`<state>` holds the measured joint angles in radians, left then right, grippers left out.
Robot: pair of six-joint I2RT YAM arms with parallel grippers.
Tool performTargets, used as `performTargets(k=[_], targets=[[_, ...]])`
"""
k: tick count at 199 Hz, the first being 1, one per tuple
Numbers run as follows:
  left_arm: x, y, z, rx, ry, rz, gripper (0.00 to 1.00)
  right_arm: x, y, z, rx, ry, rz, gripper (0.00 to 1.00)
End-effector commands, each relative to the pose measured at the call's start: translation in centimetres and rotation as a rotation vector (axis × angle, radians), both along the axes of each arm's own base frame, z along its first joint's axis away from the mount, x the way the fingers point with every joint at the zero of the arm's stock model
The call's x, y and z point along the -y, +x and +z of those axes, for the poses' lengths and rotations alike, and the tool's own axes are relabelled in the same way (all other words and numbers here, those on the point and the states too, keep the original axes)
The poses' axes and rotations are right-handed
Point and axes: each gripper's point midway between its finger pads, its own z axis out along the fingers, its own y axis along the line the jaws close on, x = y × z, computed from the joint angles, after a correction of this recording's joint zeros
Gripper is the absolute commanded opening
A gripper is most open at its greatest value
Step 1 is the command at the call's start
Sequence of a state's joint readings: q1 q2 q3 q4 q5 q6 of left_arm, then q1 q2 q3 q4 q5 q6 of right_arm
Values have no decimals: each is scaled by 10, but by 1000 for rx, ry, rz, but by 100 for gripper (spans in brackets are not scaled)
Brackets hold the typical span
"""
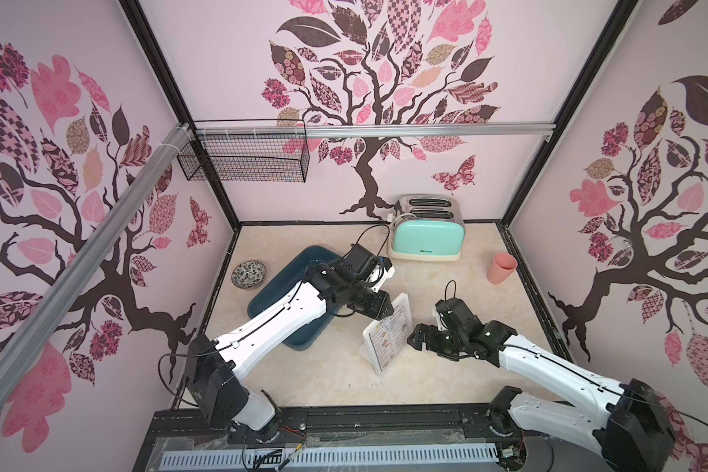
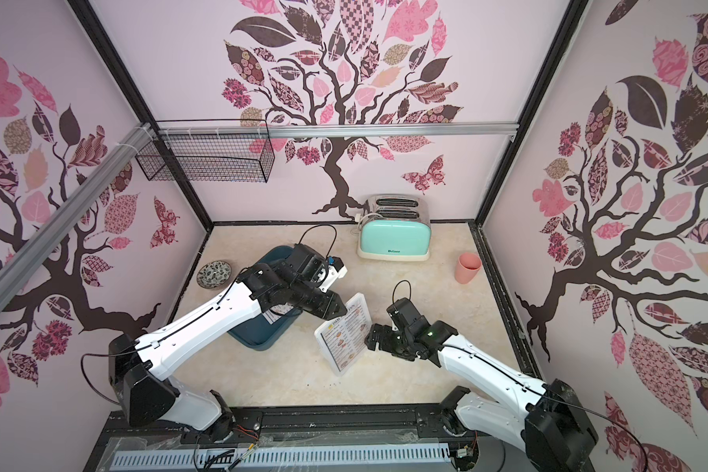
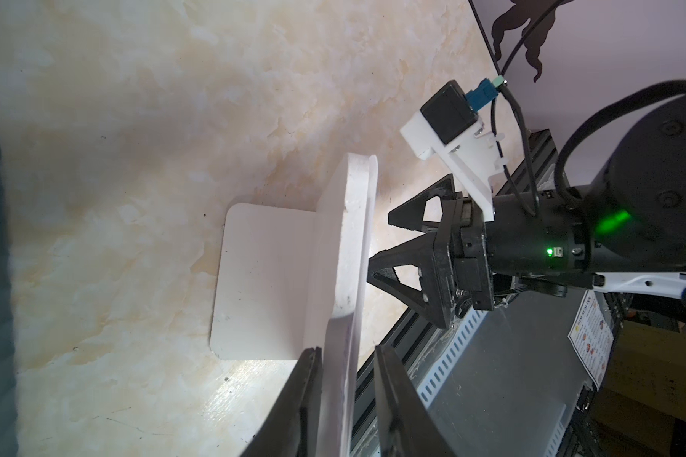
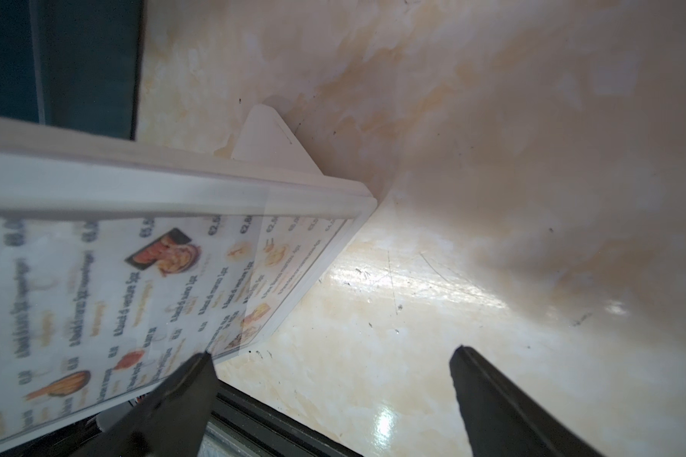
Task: Replace the menus in the menu holders
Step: Take out the menu from the menu holder.
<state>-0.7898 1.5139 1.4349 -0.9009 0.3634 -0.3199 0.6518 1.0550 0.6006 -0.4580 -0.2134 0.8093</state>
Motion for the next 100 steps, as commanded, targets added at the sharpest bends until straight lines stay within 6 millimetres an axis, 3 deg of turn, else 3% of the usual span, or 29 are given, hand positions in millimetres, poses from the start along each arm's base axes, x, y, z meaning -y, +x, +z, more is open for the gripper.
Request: performTargets(k=[1, 100], targets=[[7, -2, 8, 2, -24, -28, 26, -3, 1, 3, 3, 13, 2, 98], [8, -8, 11, -10, -21, -52, 22, -6, 3, 3, 5, 17, 5, 99]])
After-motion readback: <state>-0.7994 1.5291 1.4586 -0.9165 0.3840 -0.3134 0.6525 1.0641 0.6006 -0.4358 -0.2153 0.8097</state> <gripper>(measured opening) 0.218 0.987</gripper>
